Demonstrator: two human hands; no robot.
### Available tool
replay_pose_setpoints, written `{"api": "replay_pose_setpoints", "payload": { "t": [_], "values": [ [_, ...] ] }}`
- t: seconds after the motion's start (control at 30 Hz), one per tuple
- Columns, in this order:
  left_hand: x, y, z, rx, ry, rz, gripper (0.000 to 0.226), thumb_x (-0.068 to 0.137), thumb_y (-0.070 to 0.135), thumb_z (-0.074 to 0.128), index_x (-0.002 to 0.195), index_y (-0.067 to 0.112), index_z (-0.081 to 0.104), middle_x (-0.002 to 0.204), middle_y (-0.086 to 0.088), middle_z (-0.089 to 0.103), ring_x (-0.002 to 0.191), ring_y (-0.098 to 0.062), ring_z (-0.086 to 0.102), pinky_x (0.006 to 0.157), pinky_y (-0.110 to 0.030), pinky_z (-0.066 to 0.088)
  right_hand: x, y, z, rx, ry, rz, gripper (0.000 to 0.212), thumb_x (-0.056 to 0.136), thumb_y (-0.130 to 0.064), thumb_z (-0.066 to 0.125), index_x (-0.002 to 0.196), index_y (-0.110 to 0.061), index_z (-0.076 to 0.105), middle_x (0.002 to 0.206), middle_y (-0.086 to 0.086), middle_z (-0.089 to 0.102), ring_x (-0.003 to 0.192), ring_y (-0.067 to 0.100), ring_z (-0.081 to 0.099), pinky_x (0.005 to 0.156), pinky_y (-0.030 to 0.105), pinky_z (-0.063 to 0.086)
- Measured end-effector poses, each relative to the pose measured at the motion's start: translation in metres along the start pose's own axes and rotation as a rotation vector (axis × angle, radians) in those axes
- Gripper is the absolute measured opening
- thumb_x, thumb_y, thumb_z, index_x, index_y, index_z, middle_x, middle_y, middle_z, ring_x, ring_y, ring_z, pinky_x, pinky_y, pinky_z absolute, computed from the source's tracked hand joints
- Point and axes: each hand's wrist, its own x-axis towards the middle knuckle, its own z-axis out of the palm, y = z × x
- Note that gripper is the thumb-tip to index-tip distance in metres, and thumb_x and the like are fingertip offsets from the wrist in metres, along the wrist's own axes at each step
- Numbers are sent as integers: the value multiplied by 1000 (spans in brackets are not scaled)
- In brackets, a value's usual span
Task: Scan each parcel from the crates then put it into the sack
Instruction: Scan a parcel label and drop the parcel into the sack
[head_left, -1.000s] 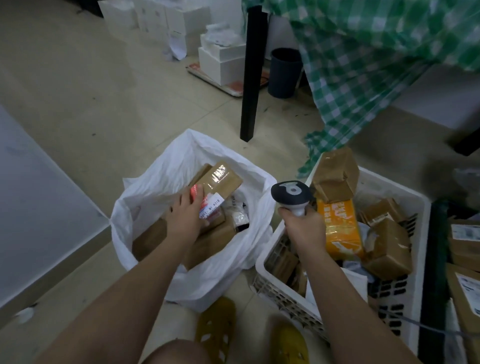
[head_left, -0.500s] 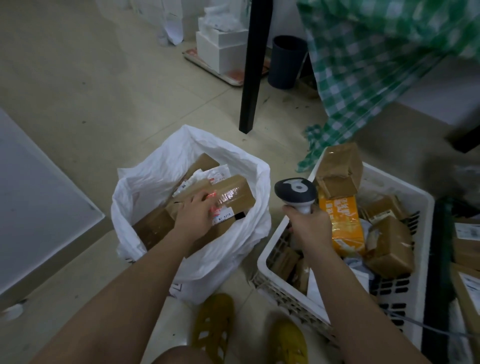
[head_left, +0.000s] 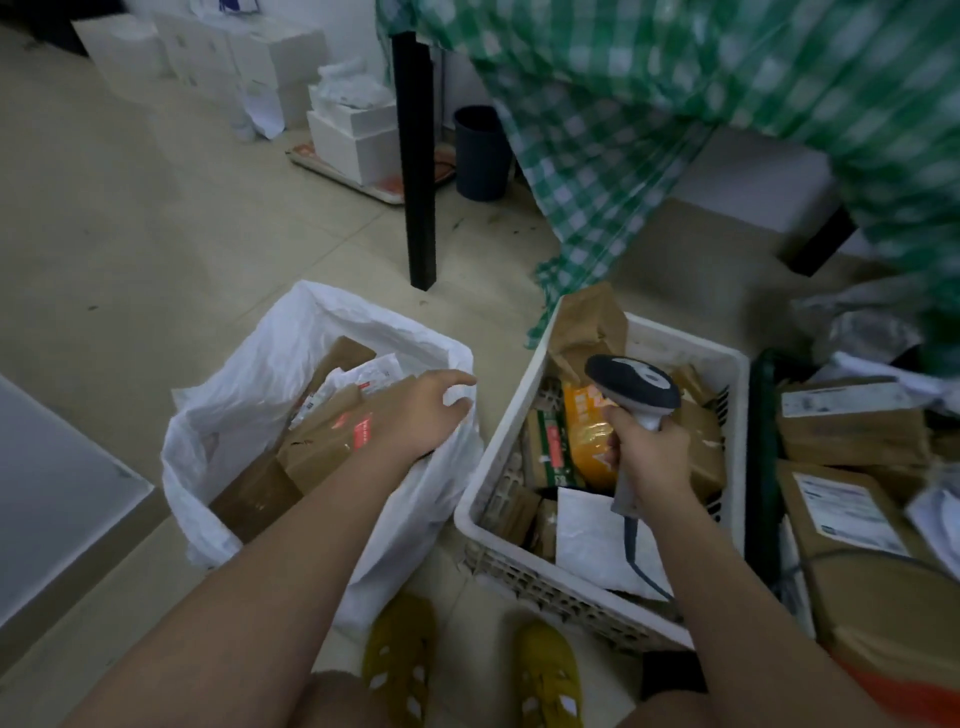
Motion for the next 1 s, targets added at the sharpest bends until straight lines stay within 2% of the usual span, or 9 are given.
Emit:
{"api": "replay_pose_setpoints", "payload": {
  "t": [0.1,0.3,0.43,0.5,0.53,0.67,0.8,0.9,1.0],
  "values": [
    [13,29,35,-43,-82,36,35,95,17,57,130,16,57,137,-3,52,127,-19,47,97,-21,36,12,3,-30,65,115,8,18,84,-16,68,71,-9,57,65,11,56,54,19,50,55,29,43],
    [52,81,100,-132,-76,-17,43,92,20,62,132,8,52,124,-1,56,116,-16,52,86,-19,37,45,15,-51,155,243,-2,19,74,-27,69,75,-11,60,69,11,61,62,22,57,65,38,49],
    [93,103,132,-140,-25,-41,46,92,22,62,133,5,50,127,-6,58,113,-18,55,88,-22,39,78,8,-49,241,254,24,13,83,-17,65,75,-11,58,63,9,57,55,19,51,55,20,43],
    [120,103,144,-110,12,-49,53,90,29,64,135,6,48,133,-9,57,117,-24,56,97,-31,44,101,9,-42,264,252,29,12,84,-19,66,81,-8,61,67,8,59,58,20,52,44,10,37],
    [133,102,150,-88,32,-48,57,89,32,66,136,6,47,134,-11,55,120,-28,55,100,-37,45,113,10,-37,272,245,27,14,83,-20,67,81,-7,63,68,9,60,61,22,54,47,12,40],
    [179,92,169,95,107,49,61,78,33,75,131,14,52,129,-12,55,117,-32,53,96,-45,47,158,19,-17,310,220,41,15,83,-17,70,73,-13,59,69,7,59,68,22,55,60,30,43],
    [207,78,186,392,59,173,86,84,17,70,151,32,18,159,-7,16,139,-35,29,106,-47,40,194,32,-7,248,213,37,19,81,-24,72,70,-21,56,72,5,61,69,23,57,67,36,46],
    [217,74,191,610,7,241,73,92,12,58,150,34,21,162,-5,5,141,-34,26,103,-46,42,208,41,-1,209,209,52,21,81,-30,72,71,-24,55,72,2,62,68,21,58,68,35,48],
    [218,71,187,679,2,248,66,96,17,53,151,36,21,162,-5,9,134,-33,40,98,-46,46,209,46,2,225,213,61,21,81,-27,72,70,-25,54,68,1,60,67,22,56,67,37,47]
  ]
}}
